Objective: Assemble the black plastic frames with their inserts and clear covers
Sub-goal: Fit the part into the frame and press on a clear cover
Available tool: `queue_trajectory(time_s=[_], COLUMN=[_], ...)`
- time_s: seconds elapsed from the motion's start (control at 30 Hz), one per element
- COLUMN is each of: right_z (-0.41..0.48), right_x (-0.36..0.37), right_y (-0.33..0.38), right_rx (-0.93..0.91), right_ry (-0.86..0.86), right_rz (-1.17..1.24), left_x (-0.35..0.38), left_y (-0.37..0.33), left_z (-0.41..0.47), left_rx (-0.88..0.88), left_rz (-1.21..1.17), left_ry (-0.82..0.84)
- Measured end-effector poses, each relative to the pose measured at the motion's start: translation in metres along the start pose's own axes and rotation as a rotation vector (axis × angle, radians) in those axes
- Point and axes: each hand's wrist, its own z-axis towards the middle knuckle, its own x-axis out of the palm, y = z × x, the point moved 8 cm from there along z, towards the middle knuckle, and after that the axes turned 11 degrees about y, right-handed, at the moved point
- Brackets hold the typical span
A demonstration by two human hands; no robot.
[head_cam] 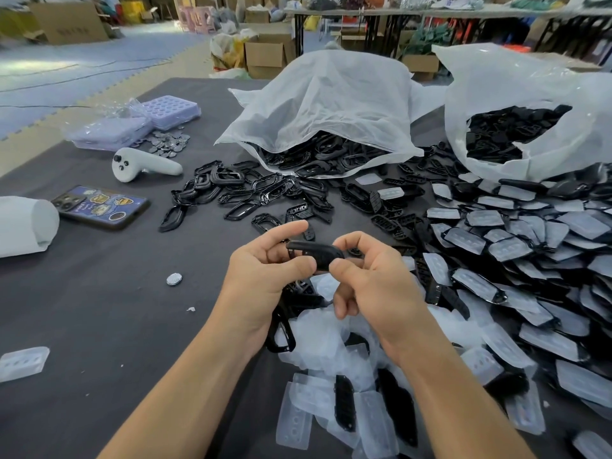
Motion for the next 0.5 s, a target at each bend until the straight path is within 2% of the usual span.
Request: queue_trajectory(time_s=[0.13,0.23,0.33,0.5], right_z=[0.0,-0.001,-0.001,-0.003], right_x=[-0.007,-0.009,-0.003,0.008], right_y=[-0.001,0.002,0.005,0.015], right_rx=[-0.04,-0.06,-0.065,-0.114], right_ry=[-0.1,-0.136,-0.058,0.104], right_rz=[-0.042,-0.112,-0.011,0.116], left_x=[0.001,0.002,0.005,0.003], left_y=[0.007,0.012,0.009,0.006], left_z=[0.003,0.002,0.0,0.002], left_rx=[-0.062,-0.114,-0.154,-0.173], left_rz=[-0.064,-0.278,-0.443,-0.53], left_ry=[0.006,0.015,0.092,0.149])
